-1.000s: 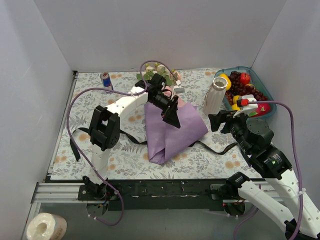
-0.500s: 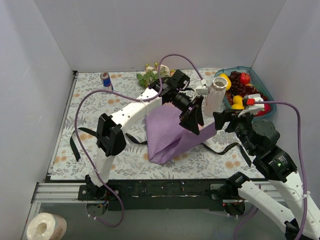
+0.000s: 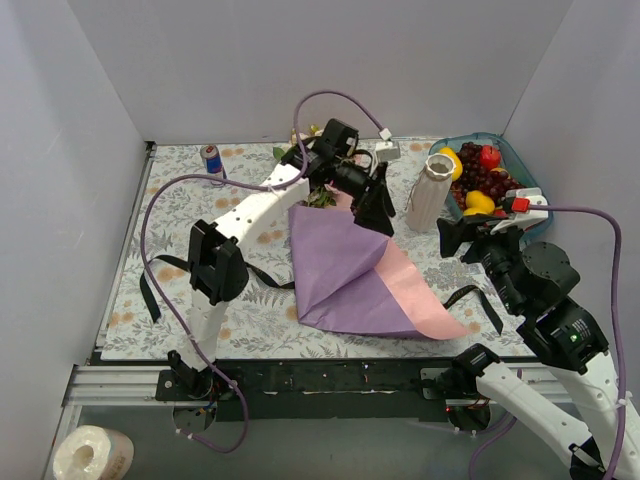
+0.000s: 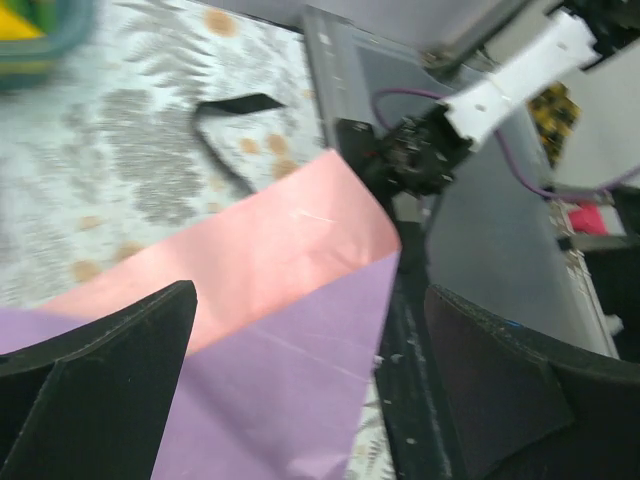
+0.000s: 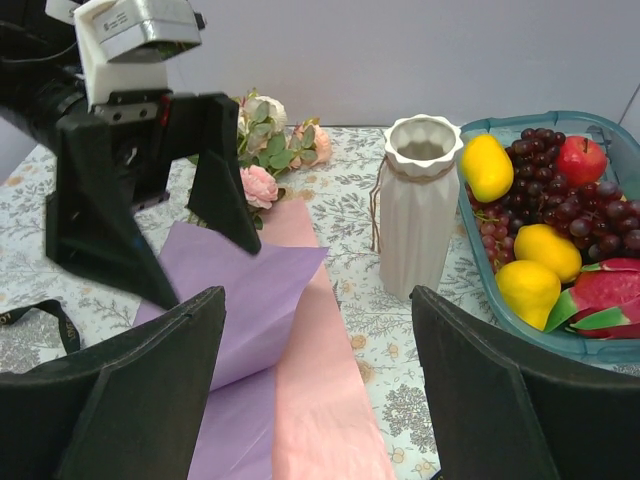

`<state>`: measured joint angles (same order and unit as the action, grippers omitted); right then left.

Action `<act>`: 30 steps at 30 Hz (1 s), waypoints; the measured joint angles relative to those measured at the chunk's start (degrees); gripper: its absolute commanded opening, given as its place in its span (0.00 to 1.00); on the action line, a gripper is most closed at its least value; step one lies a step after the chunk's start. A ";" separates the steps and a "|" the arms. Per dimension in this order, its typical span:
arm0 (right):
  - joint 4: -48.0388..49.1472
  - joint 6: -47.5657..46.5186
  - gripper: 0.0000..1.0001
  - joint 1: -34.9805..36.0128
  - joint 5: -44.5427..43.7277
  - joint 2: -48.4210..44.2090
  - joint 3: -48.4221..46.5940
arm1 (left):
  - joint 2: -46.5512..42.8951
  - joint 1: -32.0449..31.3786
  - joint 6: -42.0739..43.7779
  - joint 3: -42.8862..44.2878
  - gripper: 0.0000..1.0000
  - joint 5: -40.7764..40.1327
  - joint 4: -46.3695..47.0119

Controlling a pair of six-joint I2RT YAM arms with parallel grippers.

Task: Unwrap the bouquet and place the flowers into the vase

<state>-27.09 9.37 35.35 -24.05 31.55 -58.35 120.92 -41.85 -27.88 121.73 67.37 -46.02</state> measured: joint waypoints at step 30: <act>6.78 5.92 0.90 -0.07 4.61 6.95 18.05 | 1.44 10.99 -1.73 -10.60 0.98 -17.49 15.91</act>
<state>-20.32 15.29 35.29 -19.44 38.50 -40.29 122.37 -30.85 -29.61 111.13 49.89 -30.11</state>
